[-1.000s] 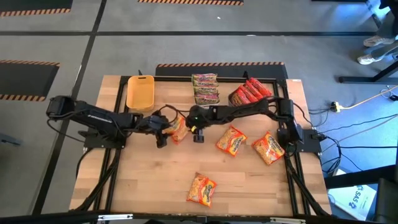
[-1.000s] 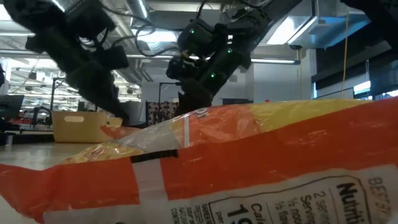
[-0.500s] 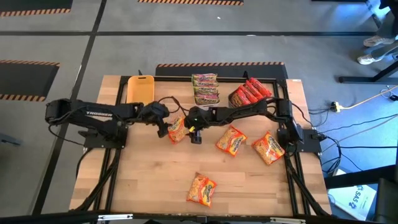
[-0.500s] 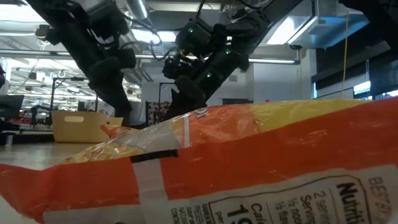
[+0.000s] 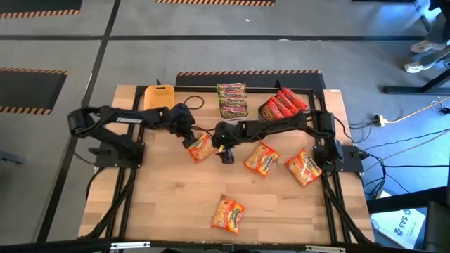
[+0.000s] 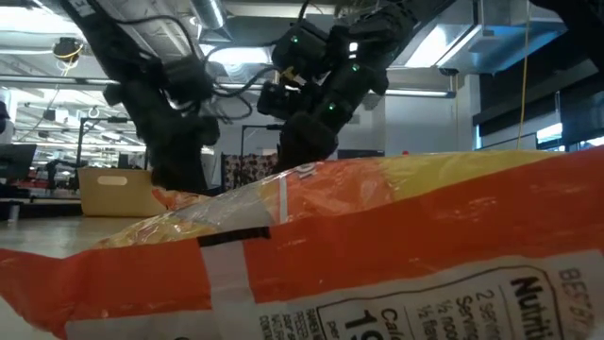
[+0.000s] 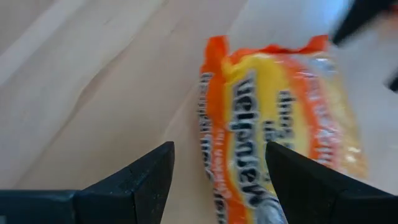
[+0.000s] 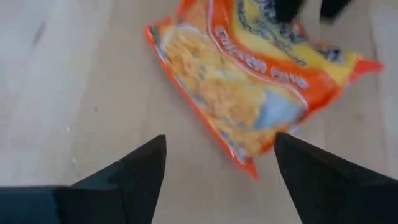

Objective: Sort Maruchan noodles
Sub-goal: Put the orange noodle pack into the yellow bin

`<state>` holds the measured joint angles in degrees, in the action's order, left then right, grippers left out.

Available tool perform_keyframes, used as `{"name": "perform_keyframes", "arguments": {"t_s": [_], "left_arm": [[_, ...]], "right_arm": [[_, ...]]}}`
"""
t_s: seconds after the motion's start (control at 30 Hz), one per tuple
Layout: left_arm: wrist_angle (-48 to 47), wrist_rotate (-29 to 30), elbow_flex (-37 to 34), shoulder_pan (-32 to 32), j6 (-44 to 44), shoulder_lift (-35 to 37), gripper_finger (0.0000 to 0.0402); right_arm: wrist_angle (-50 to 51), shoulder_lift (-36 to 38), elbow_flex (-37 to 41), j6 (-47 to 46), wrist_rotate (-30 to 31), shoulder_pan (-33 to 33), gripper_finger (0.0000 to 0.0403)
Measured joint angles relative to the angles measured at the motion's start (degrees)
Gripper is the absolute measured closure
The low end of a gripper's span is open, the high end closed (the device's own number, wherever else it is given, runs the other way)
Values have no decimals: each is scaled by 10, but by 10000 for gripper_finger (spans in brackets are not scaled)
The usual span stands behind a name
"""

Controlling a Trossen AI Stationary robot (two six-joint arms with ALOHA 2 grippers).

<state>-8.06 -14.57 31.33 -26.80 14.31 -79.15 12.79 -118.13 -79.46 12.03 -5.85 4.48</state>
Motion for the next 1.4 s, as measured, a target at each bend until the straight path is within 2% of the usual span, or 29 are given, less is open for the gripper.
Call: {"name": "perform_keyframes", "arguments": {"t_s": [0.2,0.4,0.5,0.63,0.7,0.97,1.2,1.4], "left_arm": [[1,-12,23,-2,-2,-64,155],[8,-49,28,-3,-3,-87,156],[15,-91,27,-3,0,-85,156],[23,-187,24,0,20,-87,157],[34,-211,24,-1,26,-87,161],[-17,-139,26,1,63,-86,188],[-2,-133,26,7,66,-86,201],[21,-132,25,14,63,-87,273]], "right_arm": [[-108,0,63,1,13,-9,141],[-215,0,117,0,18,-8,155],[-255,0,138,2,39,-8,160],[-278,0,148,4,65,-8,164],[-281,-2,148,4,68,-7,164],[-326,-31,148,4,63,-7,165],[-333,-36,147,3,63,-7,165],[-342,-36,148,3,63,-7,165]]}}
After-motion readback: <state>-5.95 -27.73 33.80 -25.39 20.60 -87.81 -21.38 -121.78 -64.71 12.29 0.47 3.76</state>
